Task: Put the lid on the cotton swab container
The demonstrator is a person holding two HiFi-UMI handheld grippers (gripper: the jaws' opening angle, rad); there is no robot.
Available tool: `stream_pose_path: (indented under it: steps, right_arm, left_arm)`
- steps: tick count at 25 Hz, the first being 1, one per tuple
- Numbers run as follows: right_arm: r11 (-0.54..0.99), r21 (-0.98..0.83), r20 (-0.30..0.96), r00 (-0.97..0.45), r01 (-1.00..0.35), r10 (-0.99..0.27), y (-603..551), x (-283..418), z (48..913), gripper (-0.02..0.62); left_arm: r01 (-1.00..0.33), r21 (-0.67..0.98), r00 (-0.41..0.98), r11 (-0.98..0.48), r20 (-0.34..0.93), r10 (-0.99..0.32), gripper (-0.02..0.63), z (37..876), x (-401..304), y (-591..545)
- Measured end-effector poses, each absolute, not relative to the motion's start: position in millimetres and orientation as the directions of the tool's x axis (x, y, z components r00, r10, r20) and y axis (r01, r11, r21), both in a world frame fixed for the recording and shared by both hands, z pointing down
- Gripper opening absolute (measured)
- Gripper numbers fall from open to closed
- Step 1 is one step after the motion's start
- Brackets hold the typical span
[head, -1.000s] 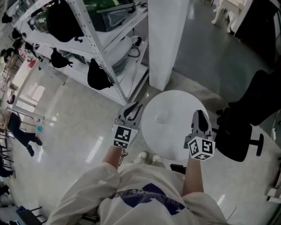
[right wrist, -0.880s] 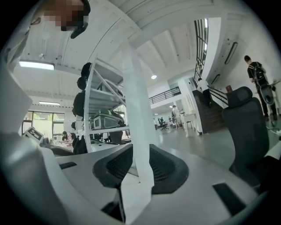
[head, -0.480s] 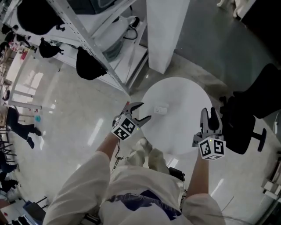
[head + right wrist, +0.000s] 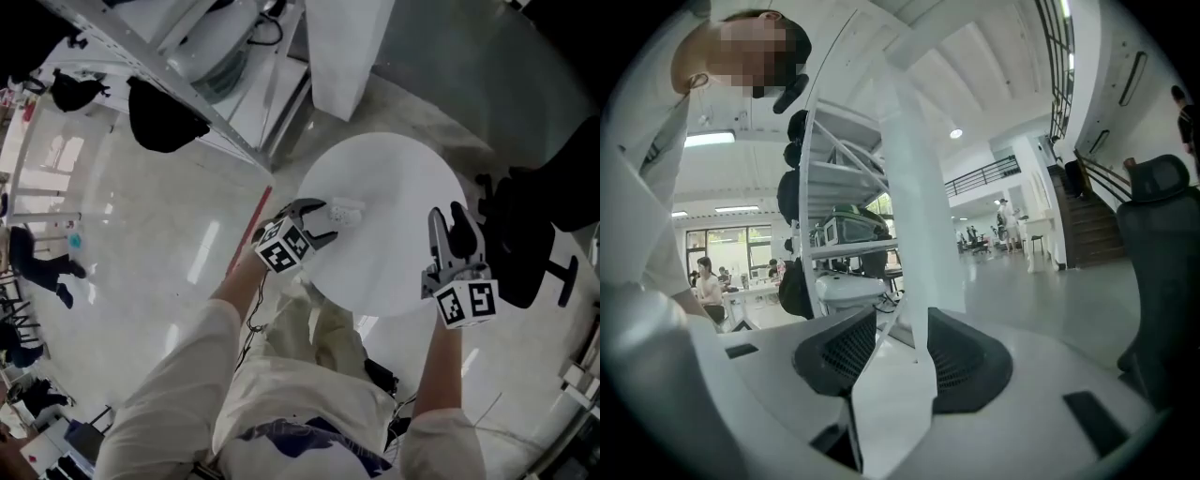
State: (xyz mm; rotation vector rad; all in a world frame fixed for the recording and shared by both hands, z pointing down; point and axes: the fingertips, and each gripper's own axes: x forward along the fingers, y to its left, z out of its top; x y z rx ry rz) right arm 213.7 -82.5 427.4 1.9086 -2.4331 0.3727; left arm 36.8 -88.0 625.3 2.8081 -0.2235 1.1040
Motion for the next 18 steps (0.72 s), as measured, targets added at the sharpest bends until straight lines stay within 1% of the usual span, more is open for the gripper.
stream_pose_path:
  steps: [3,12,16,18]
  right_arm:
    - [0.233,-0.177,0.187,-0.265,-0.956,-0.946,-87.3,208.4,439.0,0.181]
    - [0.298,-0.132,0.237,-0.322,-0.945,-0.917,-98.8,186.4,456.1,0.178]
    - [0.353,-0.088,0.268,-0.363,-0.932,-0.892,-106.9,173.5,461.2,0.173]
    - [0.381,-0.077,0.281,-0.386,-0.921,-0.878,-112.3,167.2,465.2,0.164]
  left_arm:
    - [-0.162,0.079,0.715,-0.984,0.697,-0.062,0.282,640.9,42.4,-85.8]
    - [-0.14,0.069,0.713,-0.988,0.699,-0.052,0.278,657.0,54.9,-90.2]
    - [-0.136,0.061,0.705,-0.989,0.707,-0.053,0.233,659.1,57.1,-92.4]
    - [-0.139,0.063,0.707,-0.988,0.705,-0.055,0.232,659.0,58.9,-92.5]
